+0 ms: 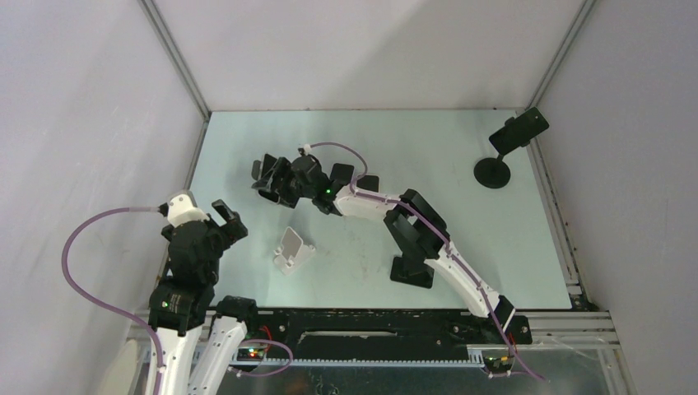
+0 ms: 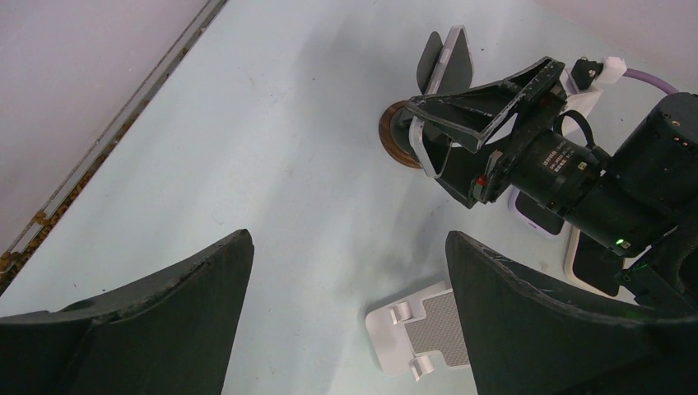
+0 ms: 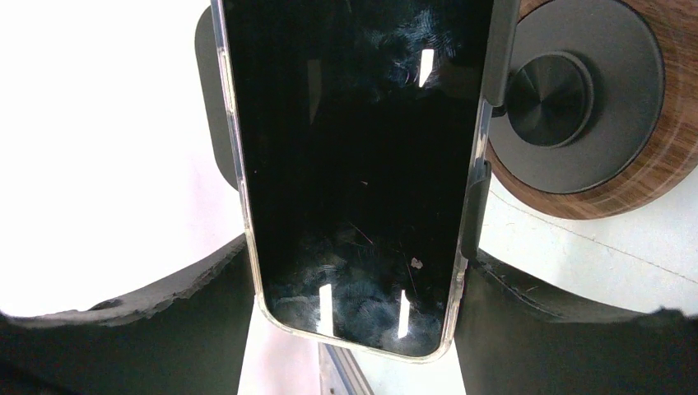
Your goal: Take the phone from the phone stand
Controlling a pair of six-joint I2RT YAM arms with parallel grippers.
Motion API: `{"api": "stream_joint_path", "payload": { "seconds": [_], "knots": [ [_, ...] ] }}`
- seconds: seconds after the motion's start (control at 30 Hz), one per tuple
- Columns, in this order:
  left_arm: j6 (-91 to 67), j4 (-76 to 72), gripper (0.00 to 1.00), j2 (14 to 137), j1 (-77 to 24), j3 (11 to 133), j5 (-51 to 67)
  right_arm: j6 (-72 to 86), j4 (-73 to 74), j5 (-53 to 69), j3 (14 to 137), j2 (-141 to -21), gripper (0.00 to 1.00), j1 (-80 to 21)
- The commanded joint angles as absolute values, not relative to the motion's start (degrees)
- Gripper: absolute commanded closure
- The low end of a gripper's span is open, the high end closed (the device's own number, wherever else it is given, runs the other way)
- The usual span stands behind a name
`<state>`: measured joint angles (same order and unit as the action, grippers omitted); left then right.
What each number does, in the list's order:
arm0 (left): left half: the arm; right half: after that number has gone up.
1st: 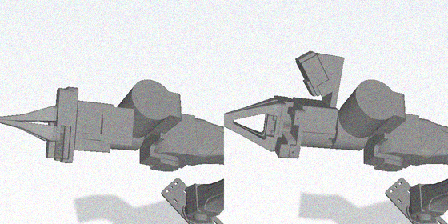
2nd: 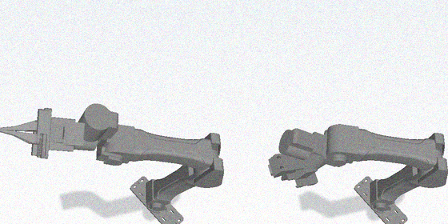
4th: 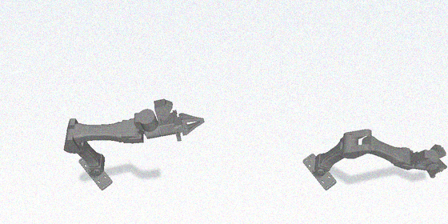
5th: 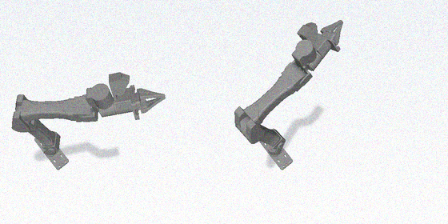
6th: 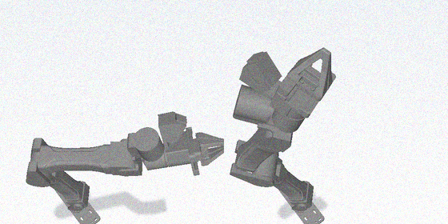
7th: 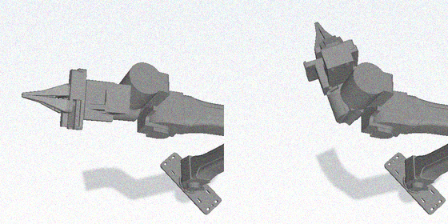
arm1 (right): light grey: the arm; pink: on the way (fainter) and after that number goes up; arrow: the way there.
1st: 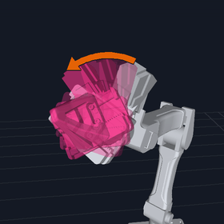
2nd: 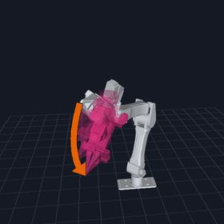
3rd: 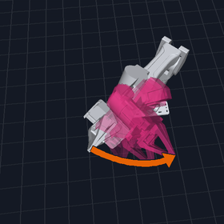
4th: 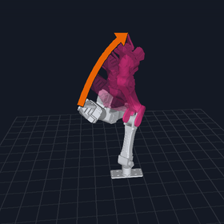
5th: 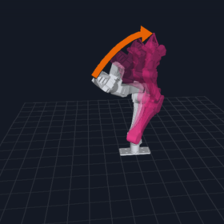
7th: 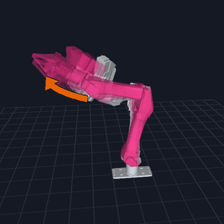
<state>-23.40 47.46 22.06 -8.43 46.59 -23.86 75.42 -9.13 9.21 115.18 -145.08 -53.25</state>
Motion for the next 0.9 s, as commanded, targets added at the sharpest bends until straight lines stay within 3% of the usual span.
{"api": "stream_joint_path", "payload": {
  "seconds": [0.0, 0.87],
  "knots": [
    [-22.19, 45.55, 0.06, 21.87, -7.92, 46.48, -24.90, 77.21, -16.39, 10.92, 114.65, -139.69, 0.50, -52.66],
    [-22.24, 45.67, 0.06, 21.84, -7.81, 46.49, -25.08, 77.38, -23.06, 13.97, 107.77, -134.64, 0.49, -52.80]
  ]
}}
